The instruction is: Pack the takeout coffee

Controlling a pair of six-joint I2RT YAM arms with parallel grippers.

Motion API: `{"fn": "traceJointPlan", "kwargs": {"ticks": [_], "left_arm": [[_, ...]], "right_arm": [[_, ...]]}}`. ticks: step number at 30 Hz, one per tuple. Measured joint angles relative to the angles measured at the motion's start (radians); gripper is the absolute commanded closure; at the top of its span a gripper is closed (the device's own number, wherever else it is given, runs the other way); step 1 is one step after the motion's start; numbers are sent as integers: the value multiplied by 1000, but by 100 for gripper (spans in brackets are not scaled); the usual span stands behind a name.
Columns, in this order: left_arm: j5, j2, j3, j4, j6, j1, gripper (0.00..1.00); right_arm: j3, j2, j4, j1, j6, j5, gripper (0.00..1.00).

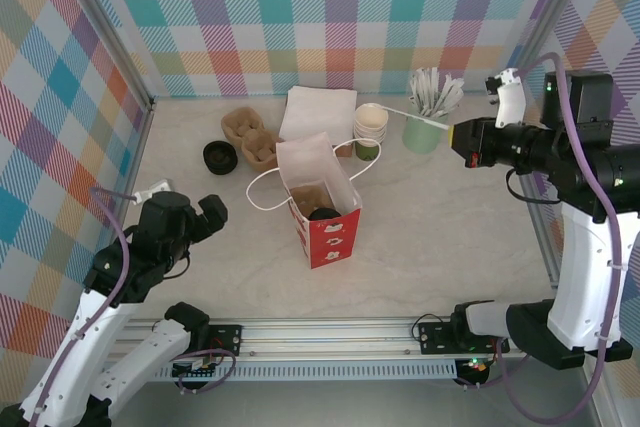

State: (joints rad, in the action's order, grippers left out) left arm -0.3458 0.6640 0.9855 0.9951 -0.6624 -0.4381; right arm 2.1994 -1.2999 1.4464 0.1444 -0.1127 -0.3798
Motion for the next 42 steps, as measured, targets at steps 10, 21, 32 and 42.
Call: {"fn": "traceJointPlan", "kwargs": {"ticks": [10,21,32,42], "left_arm": [[-15,-20,13,27,-8,0,0],[-15,-20,13,35,-15,0,0],[-14,-20,13,39,-26,0,0],[24,-16,0,10,-32,0,0]], "right_arm": [[-42,-55,-16,95,-10,-101,100],[-22,-193,14,373,-9,61,100],[39,-388,23,534,-10,189,100],[51,-555,-32,583,-21,177,75]]}}
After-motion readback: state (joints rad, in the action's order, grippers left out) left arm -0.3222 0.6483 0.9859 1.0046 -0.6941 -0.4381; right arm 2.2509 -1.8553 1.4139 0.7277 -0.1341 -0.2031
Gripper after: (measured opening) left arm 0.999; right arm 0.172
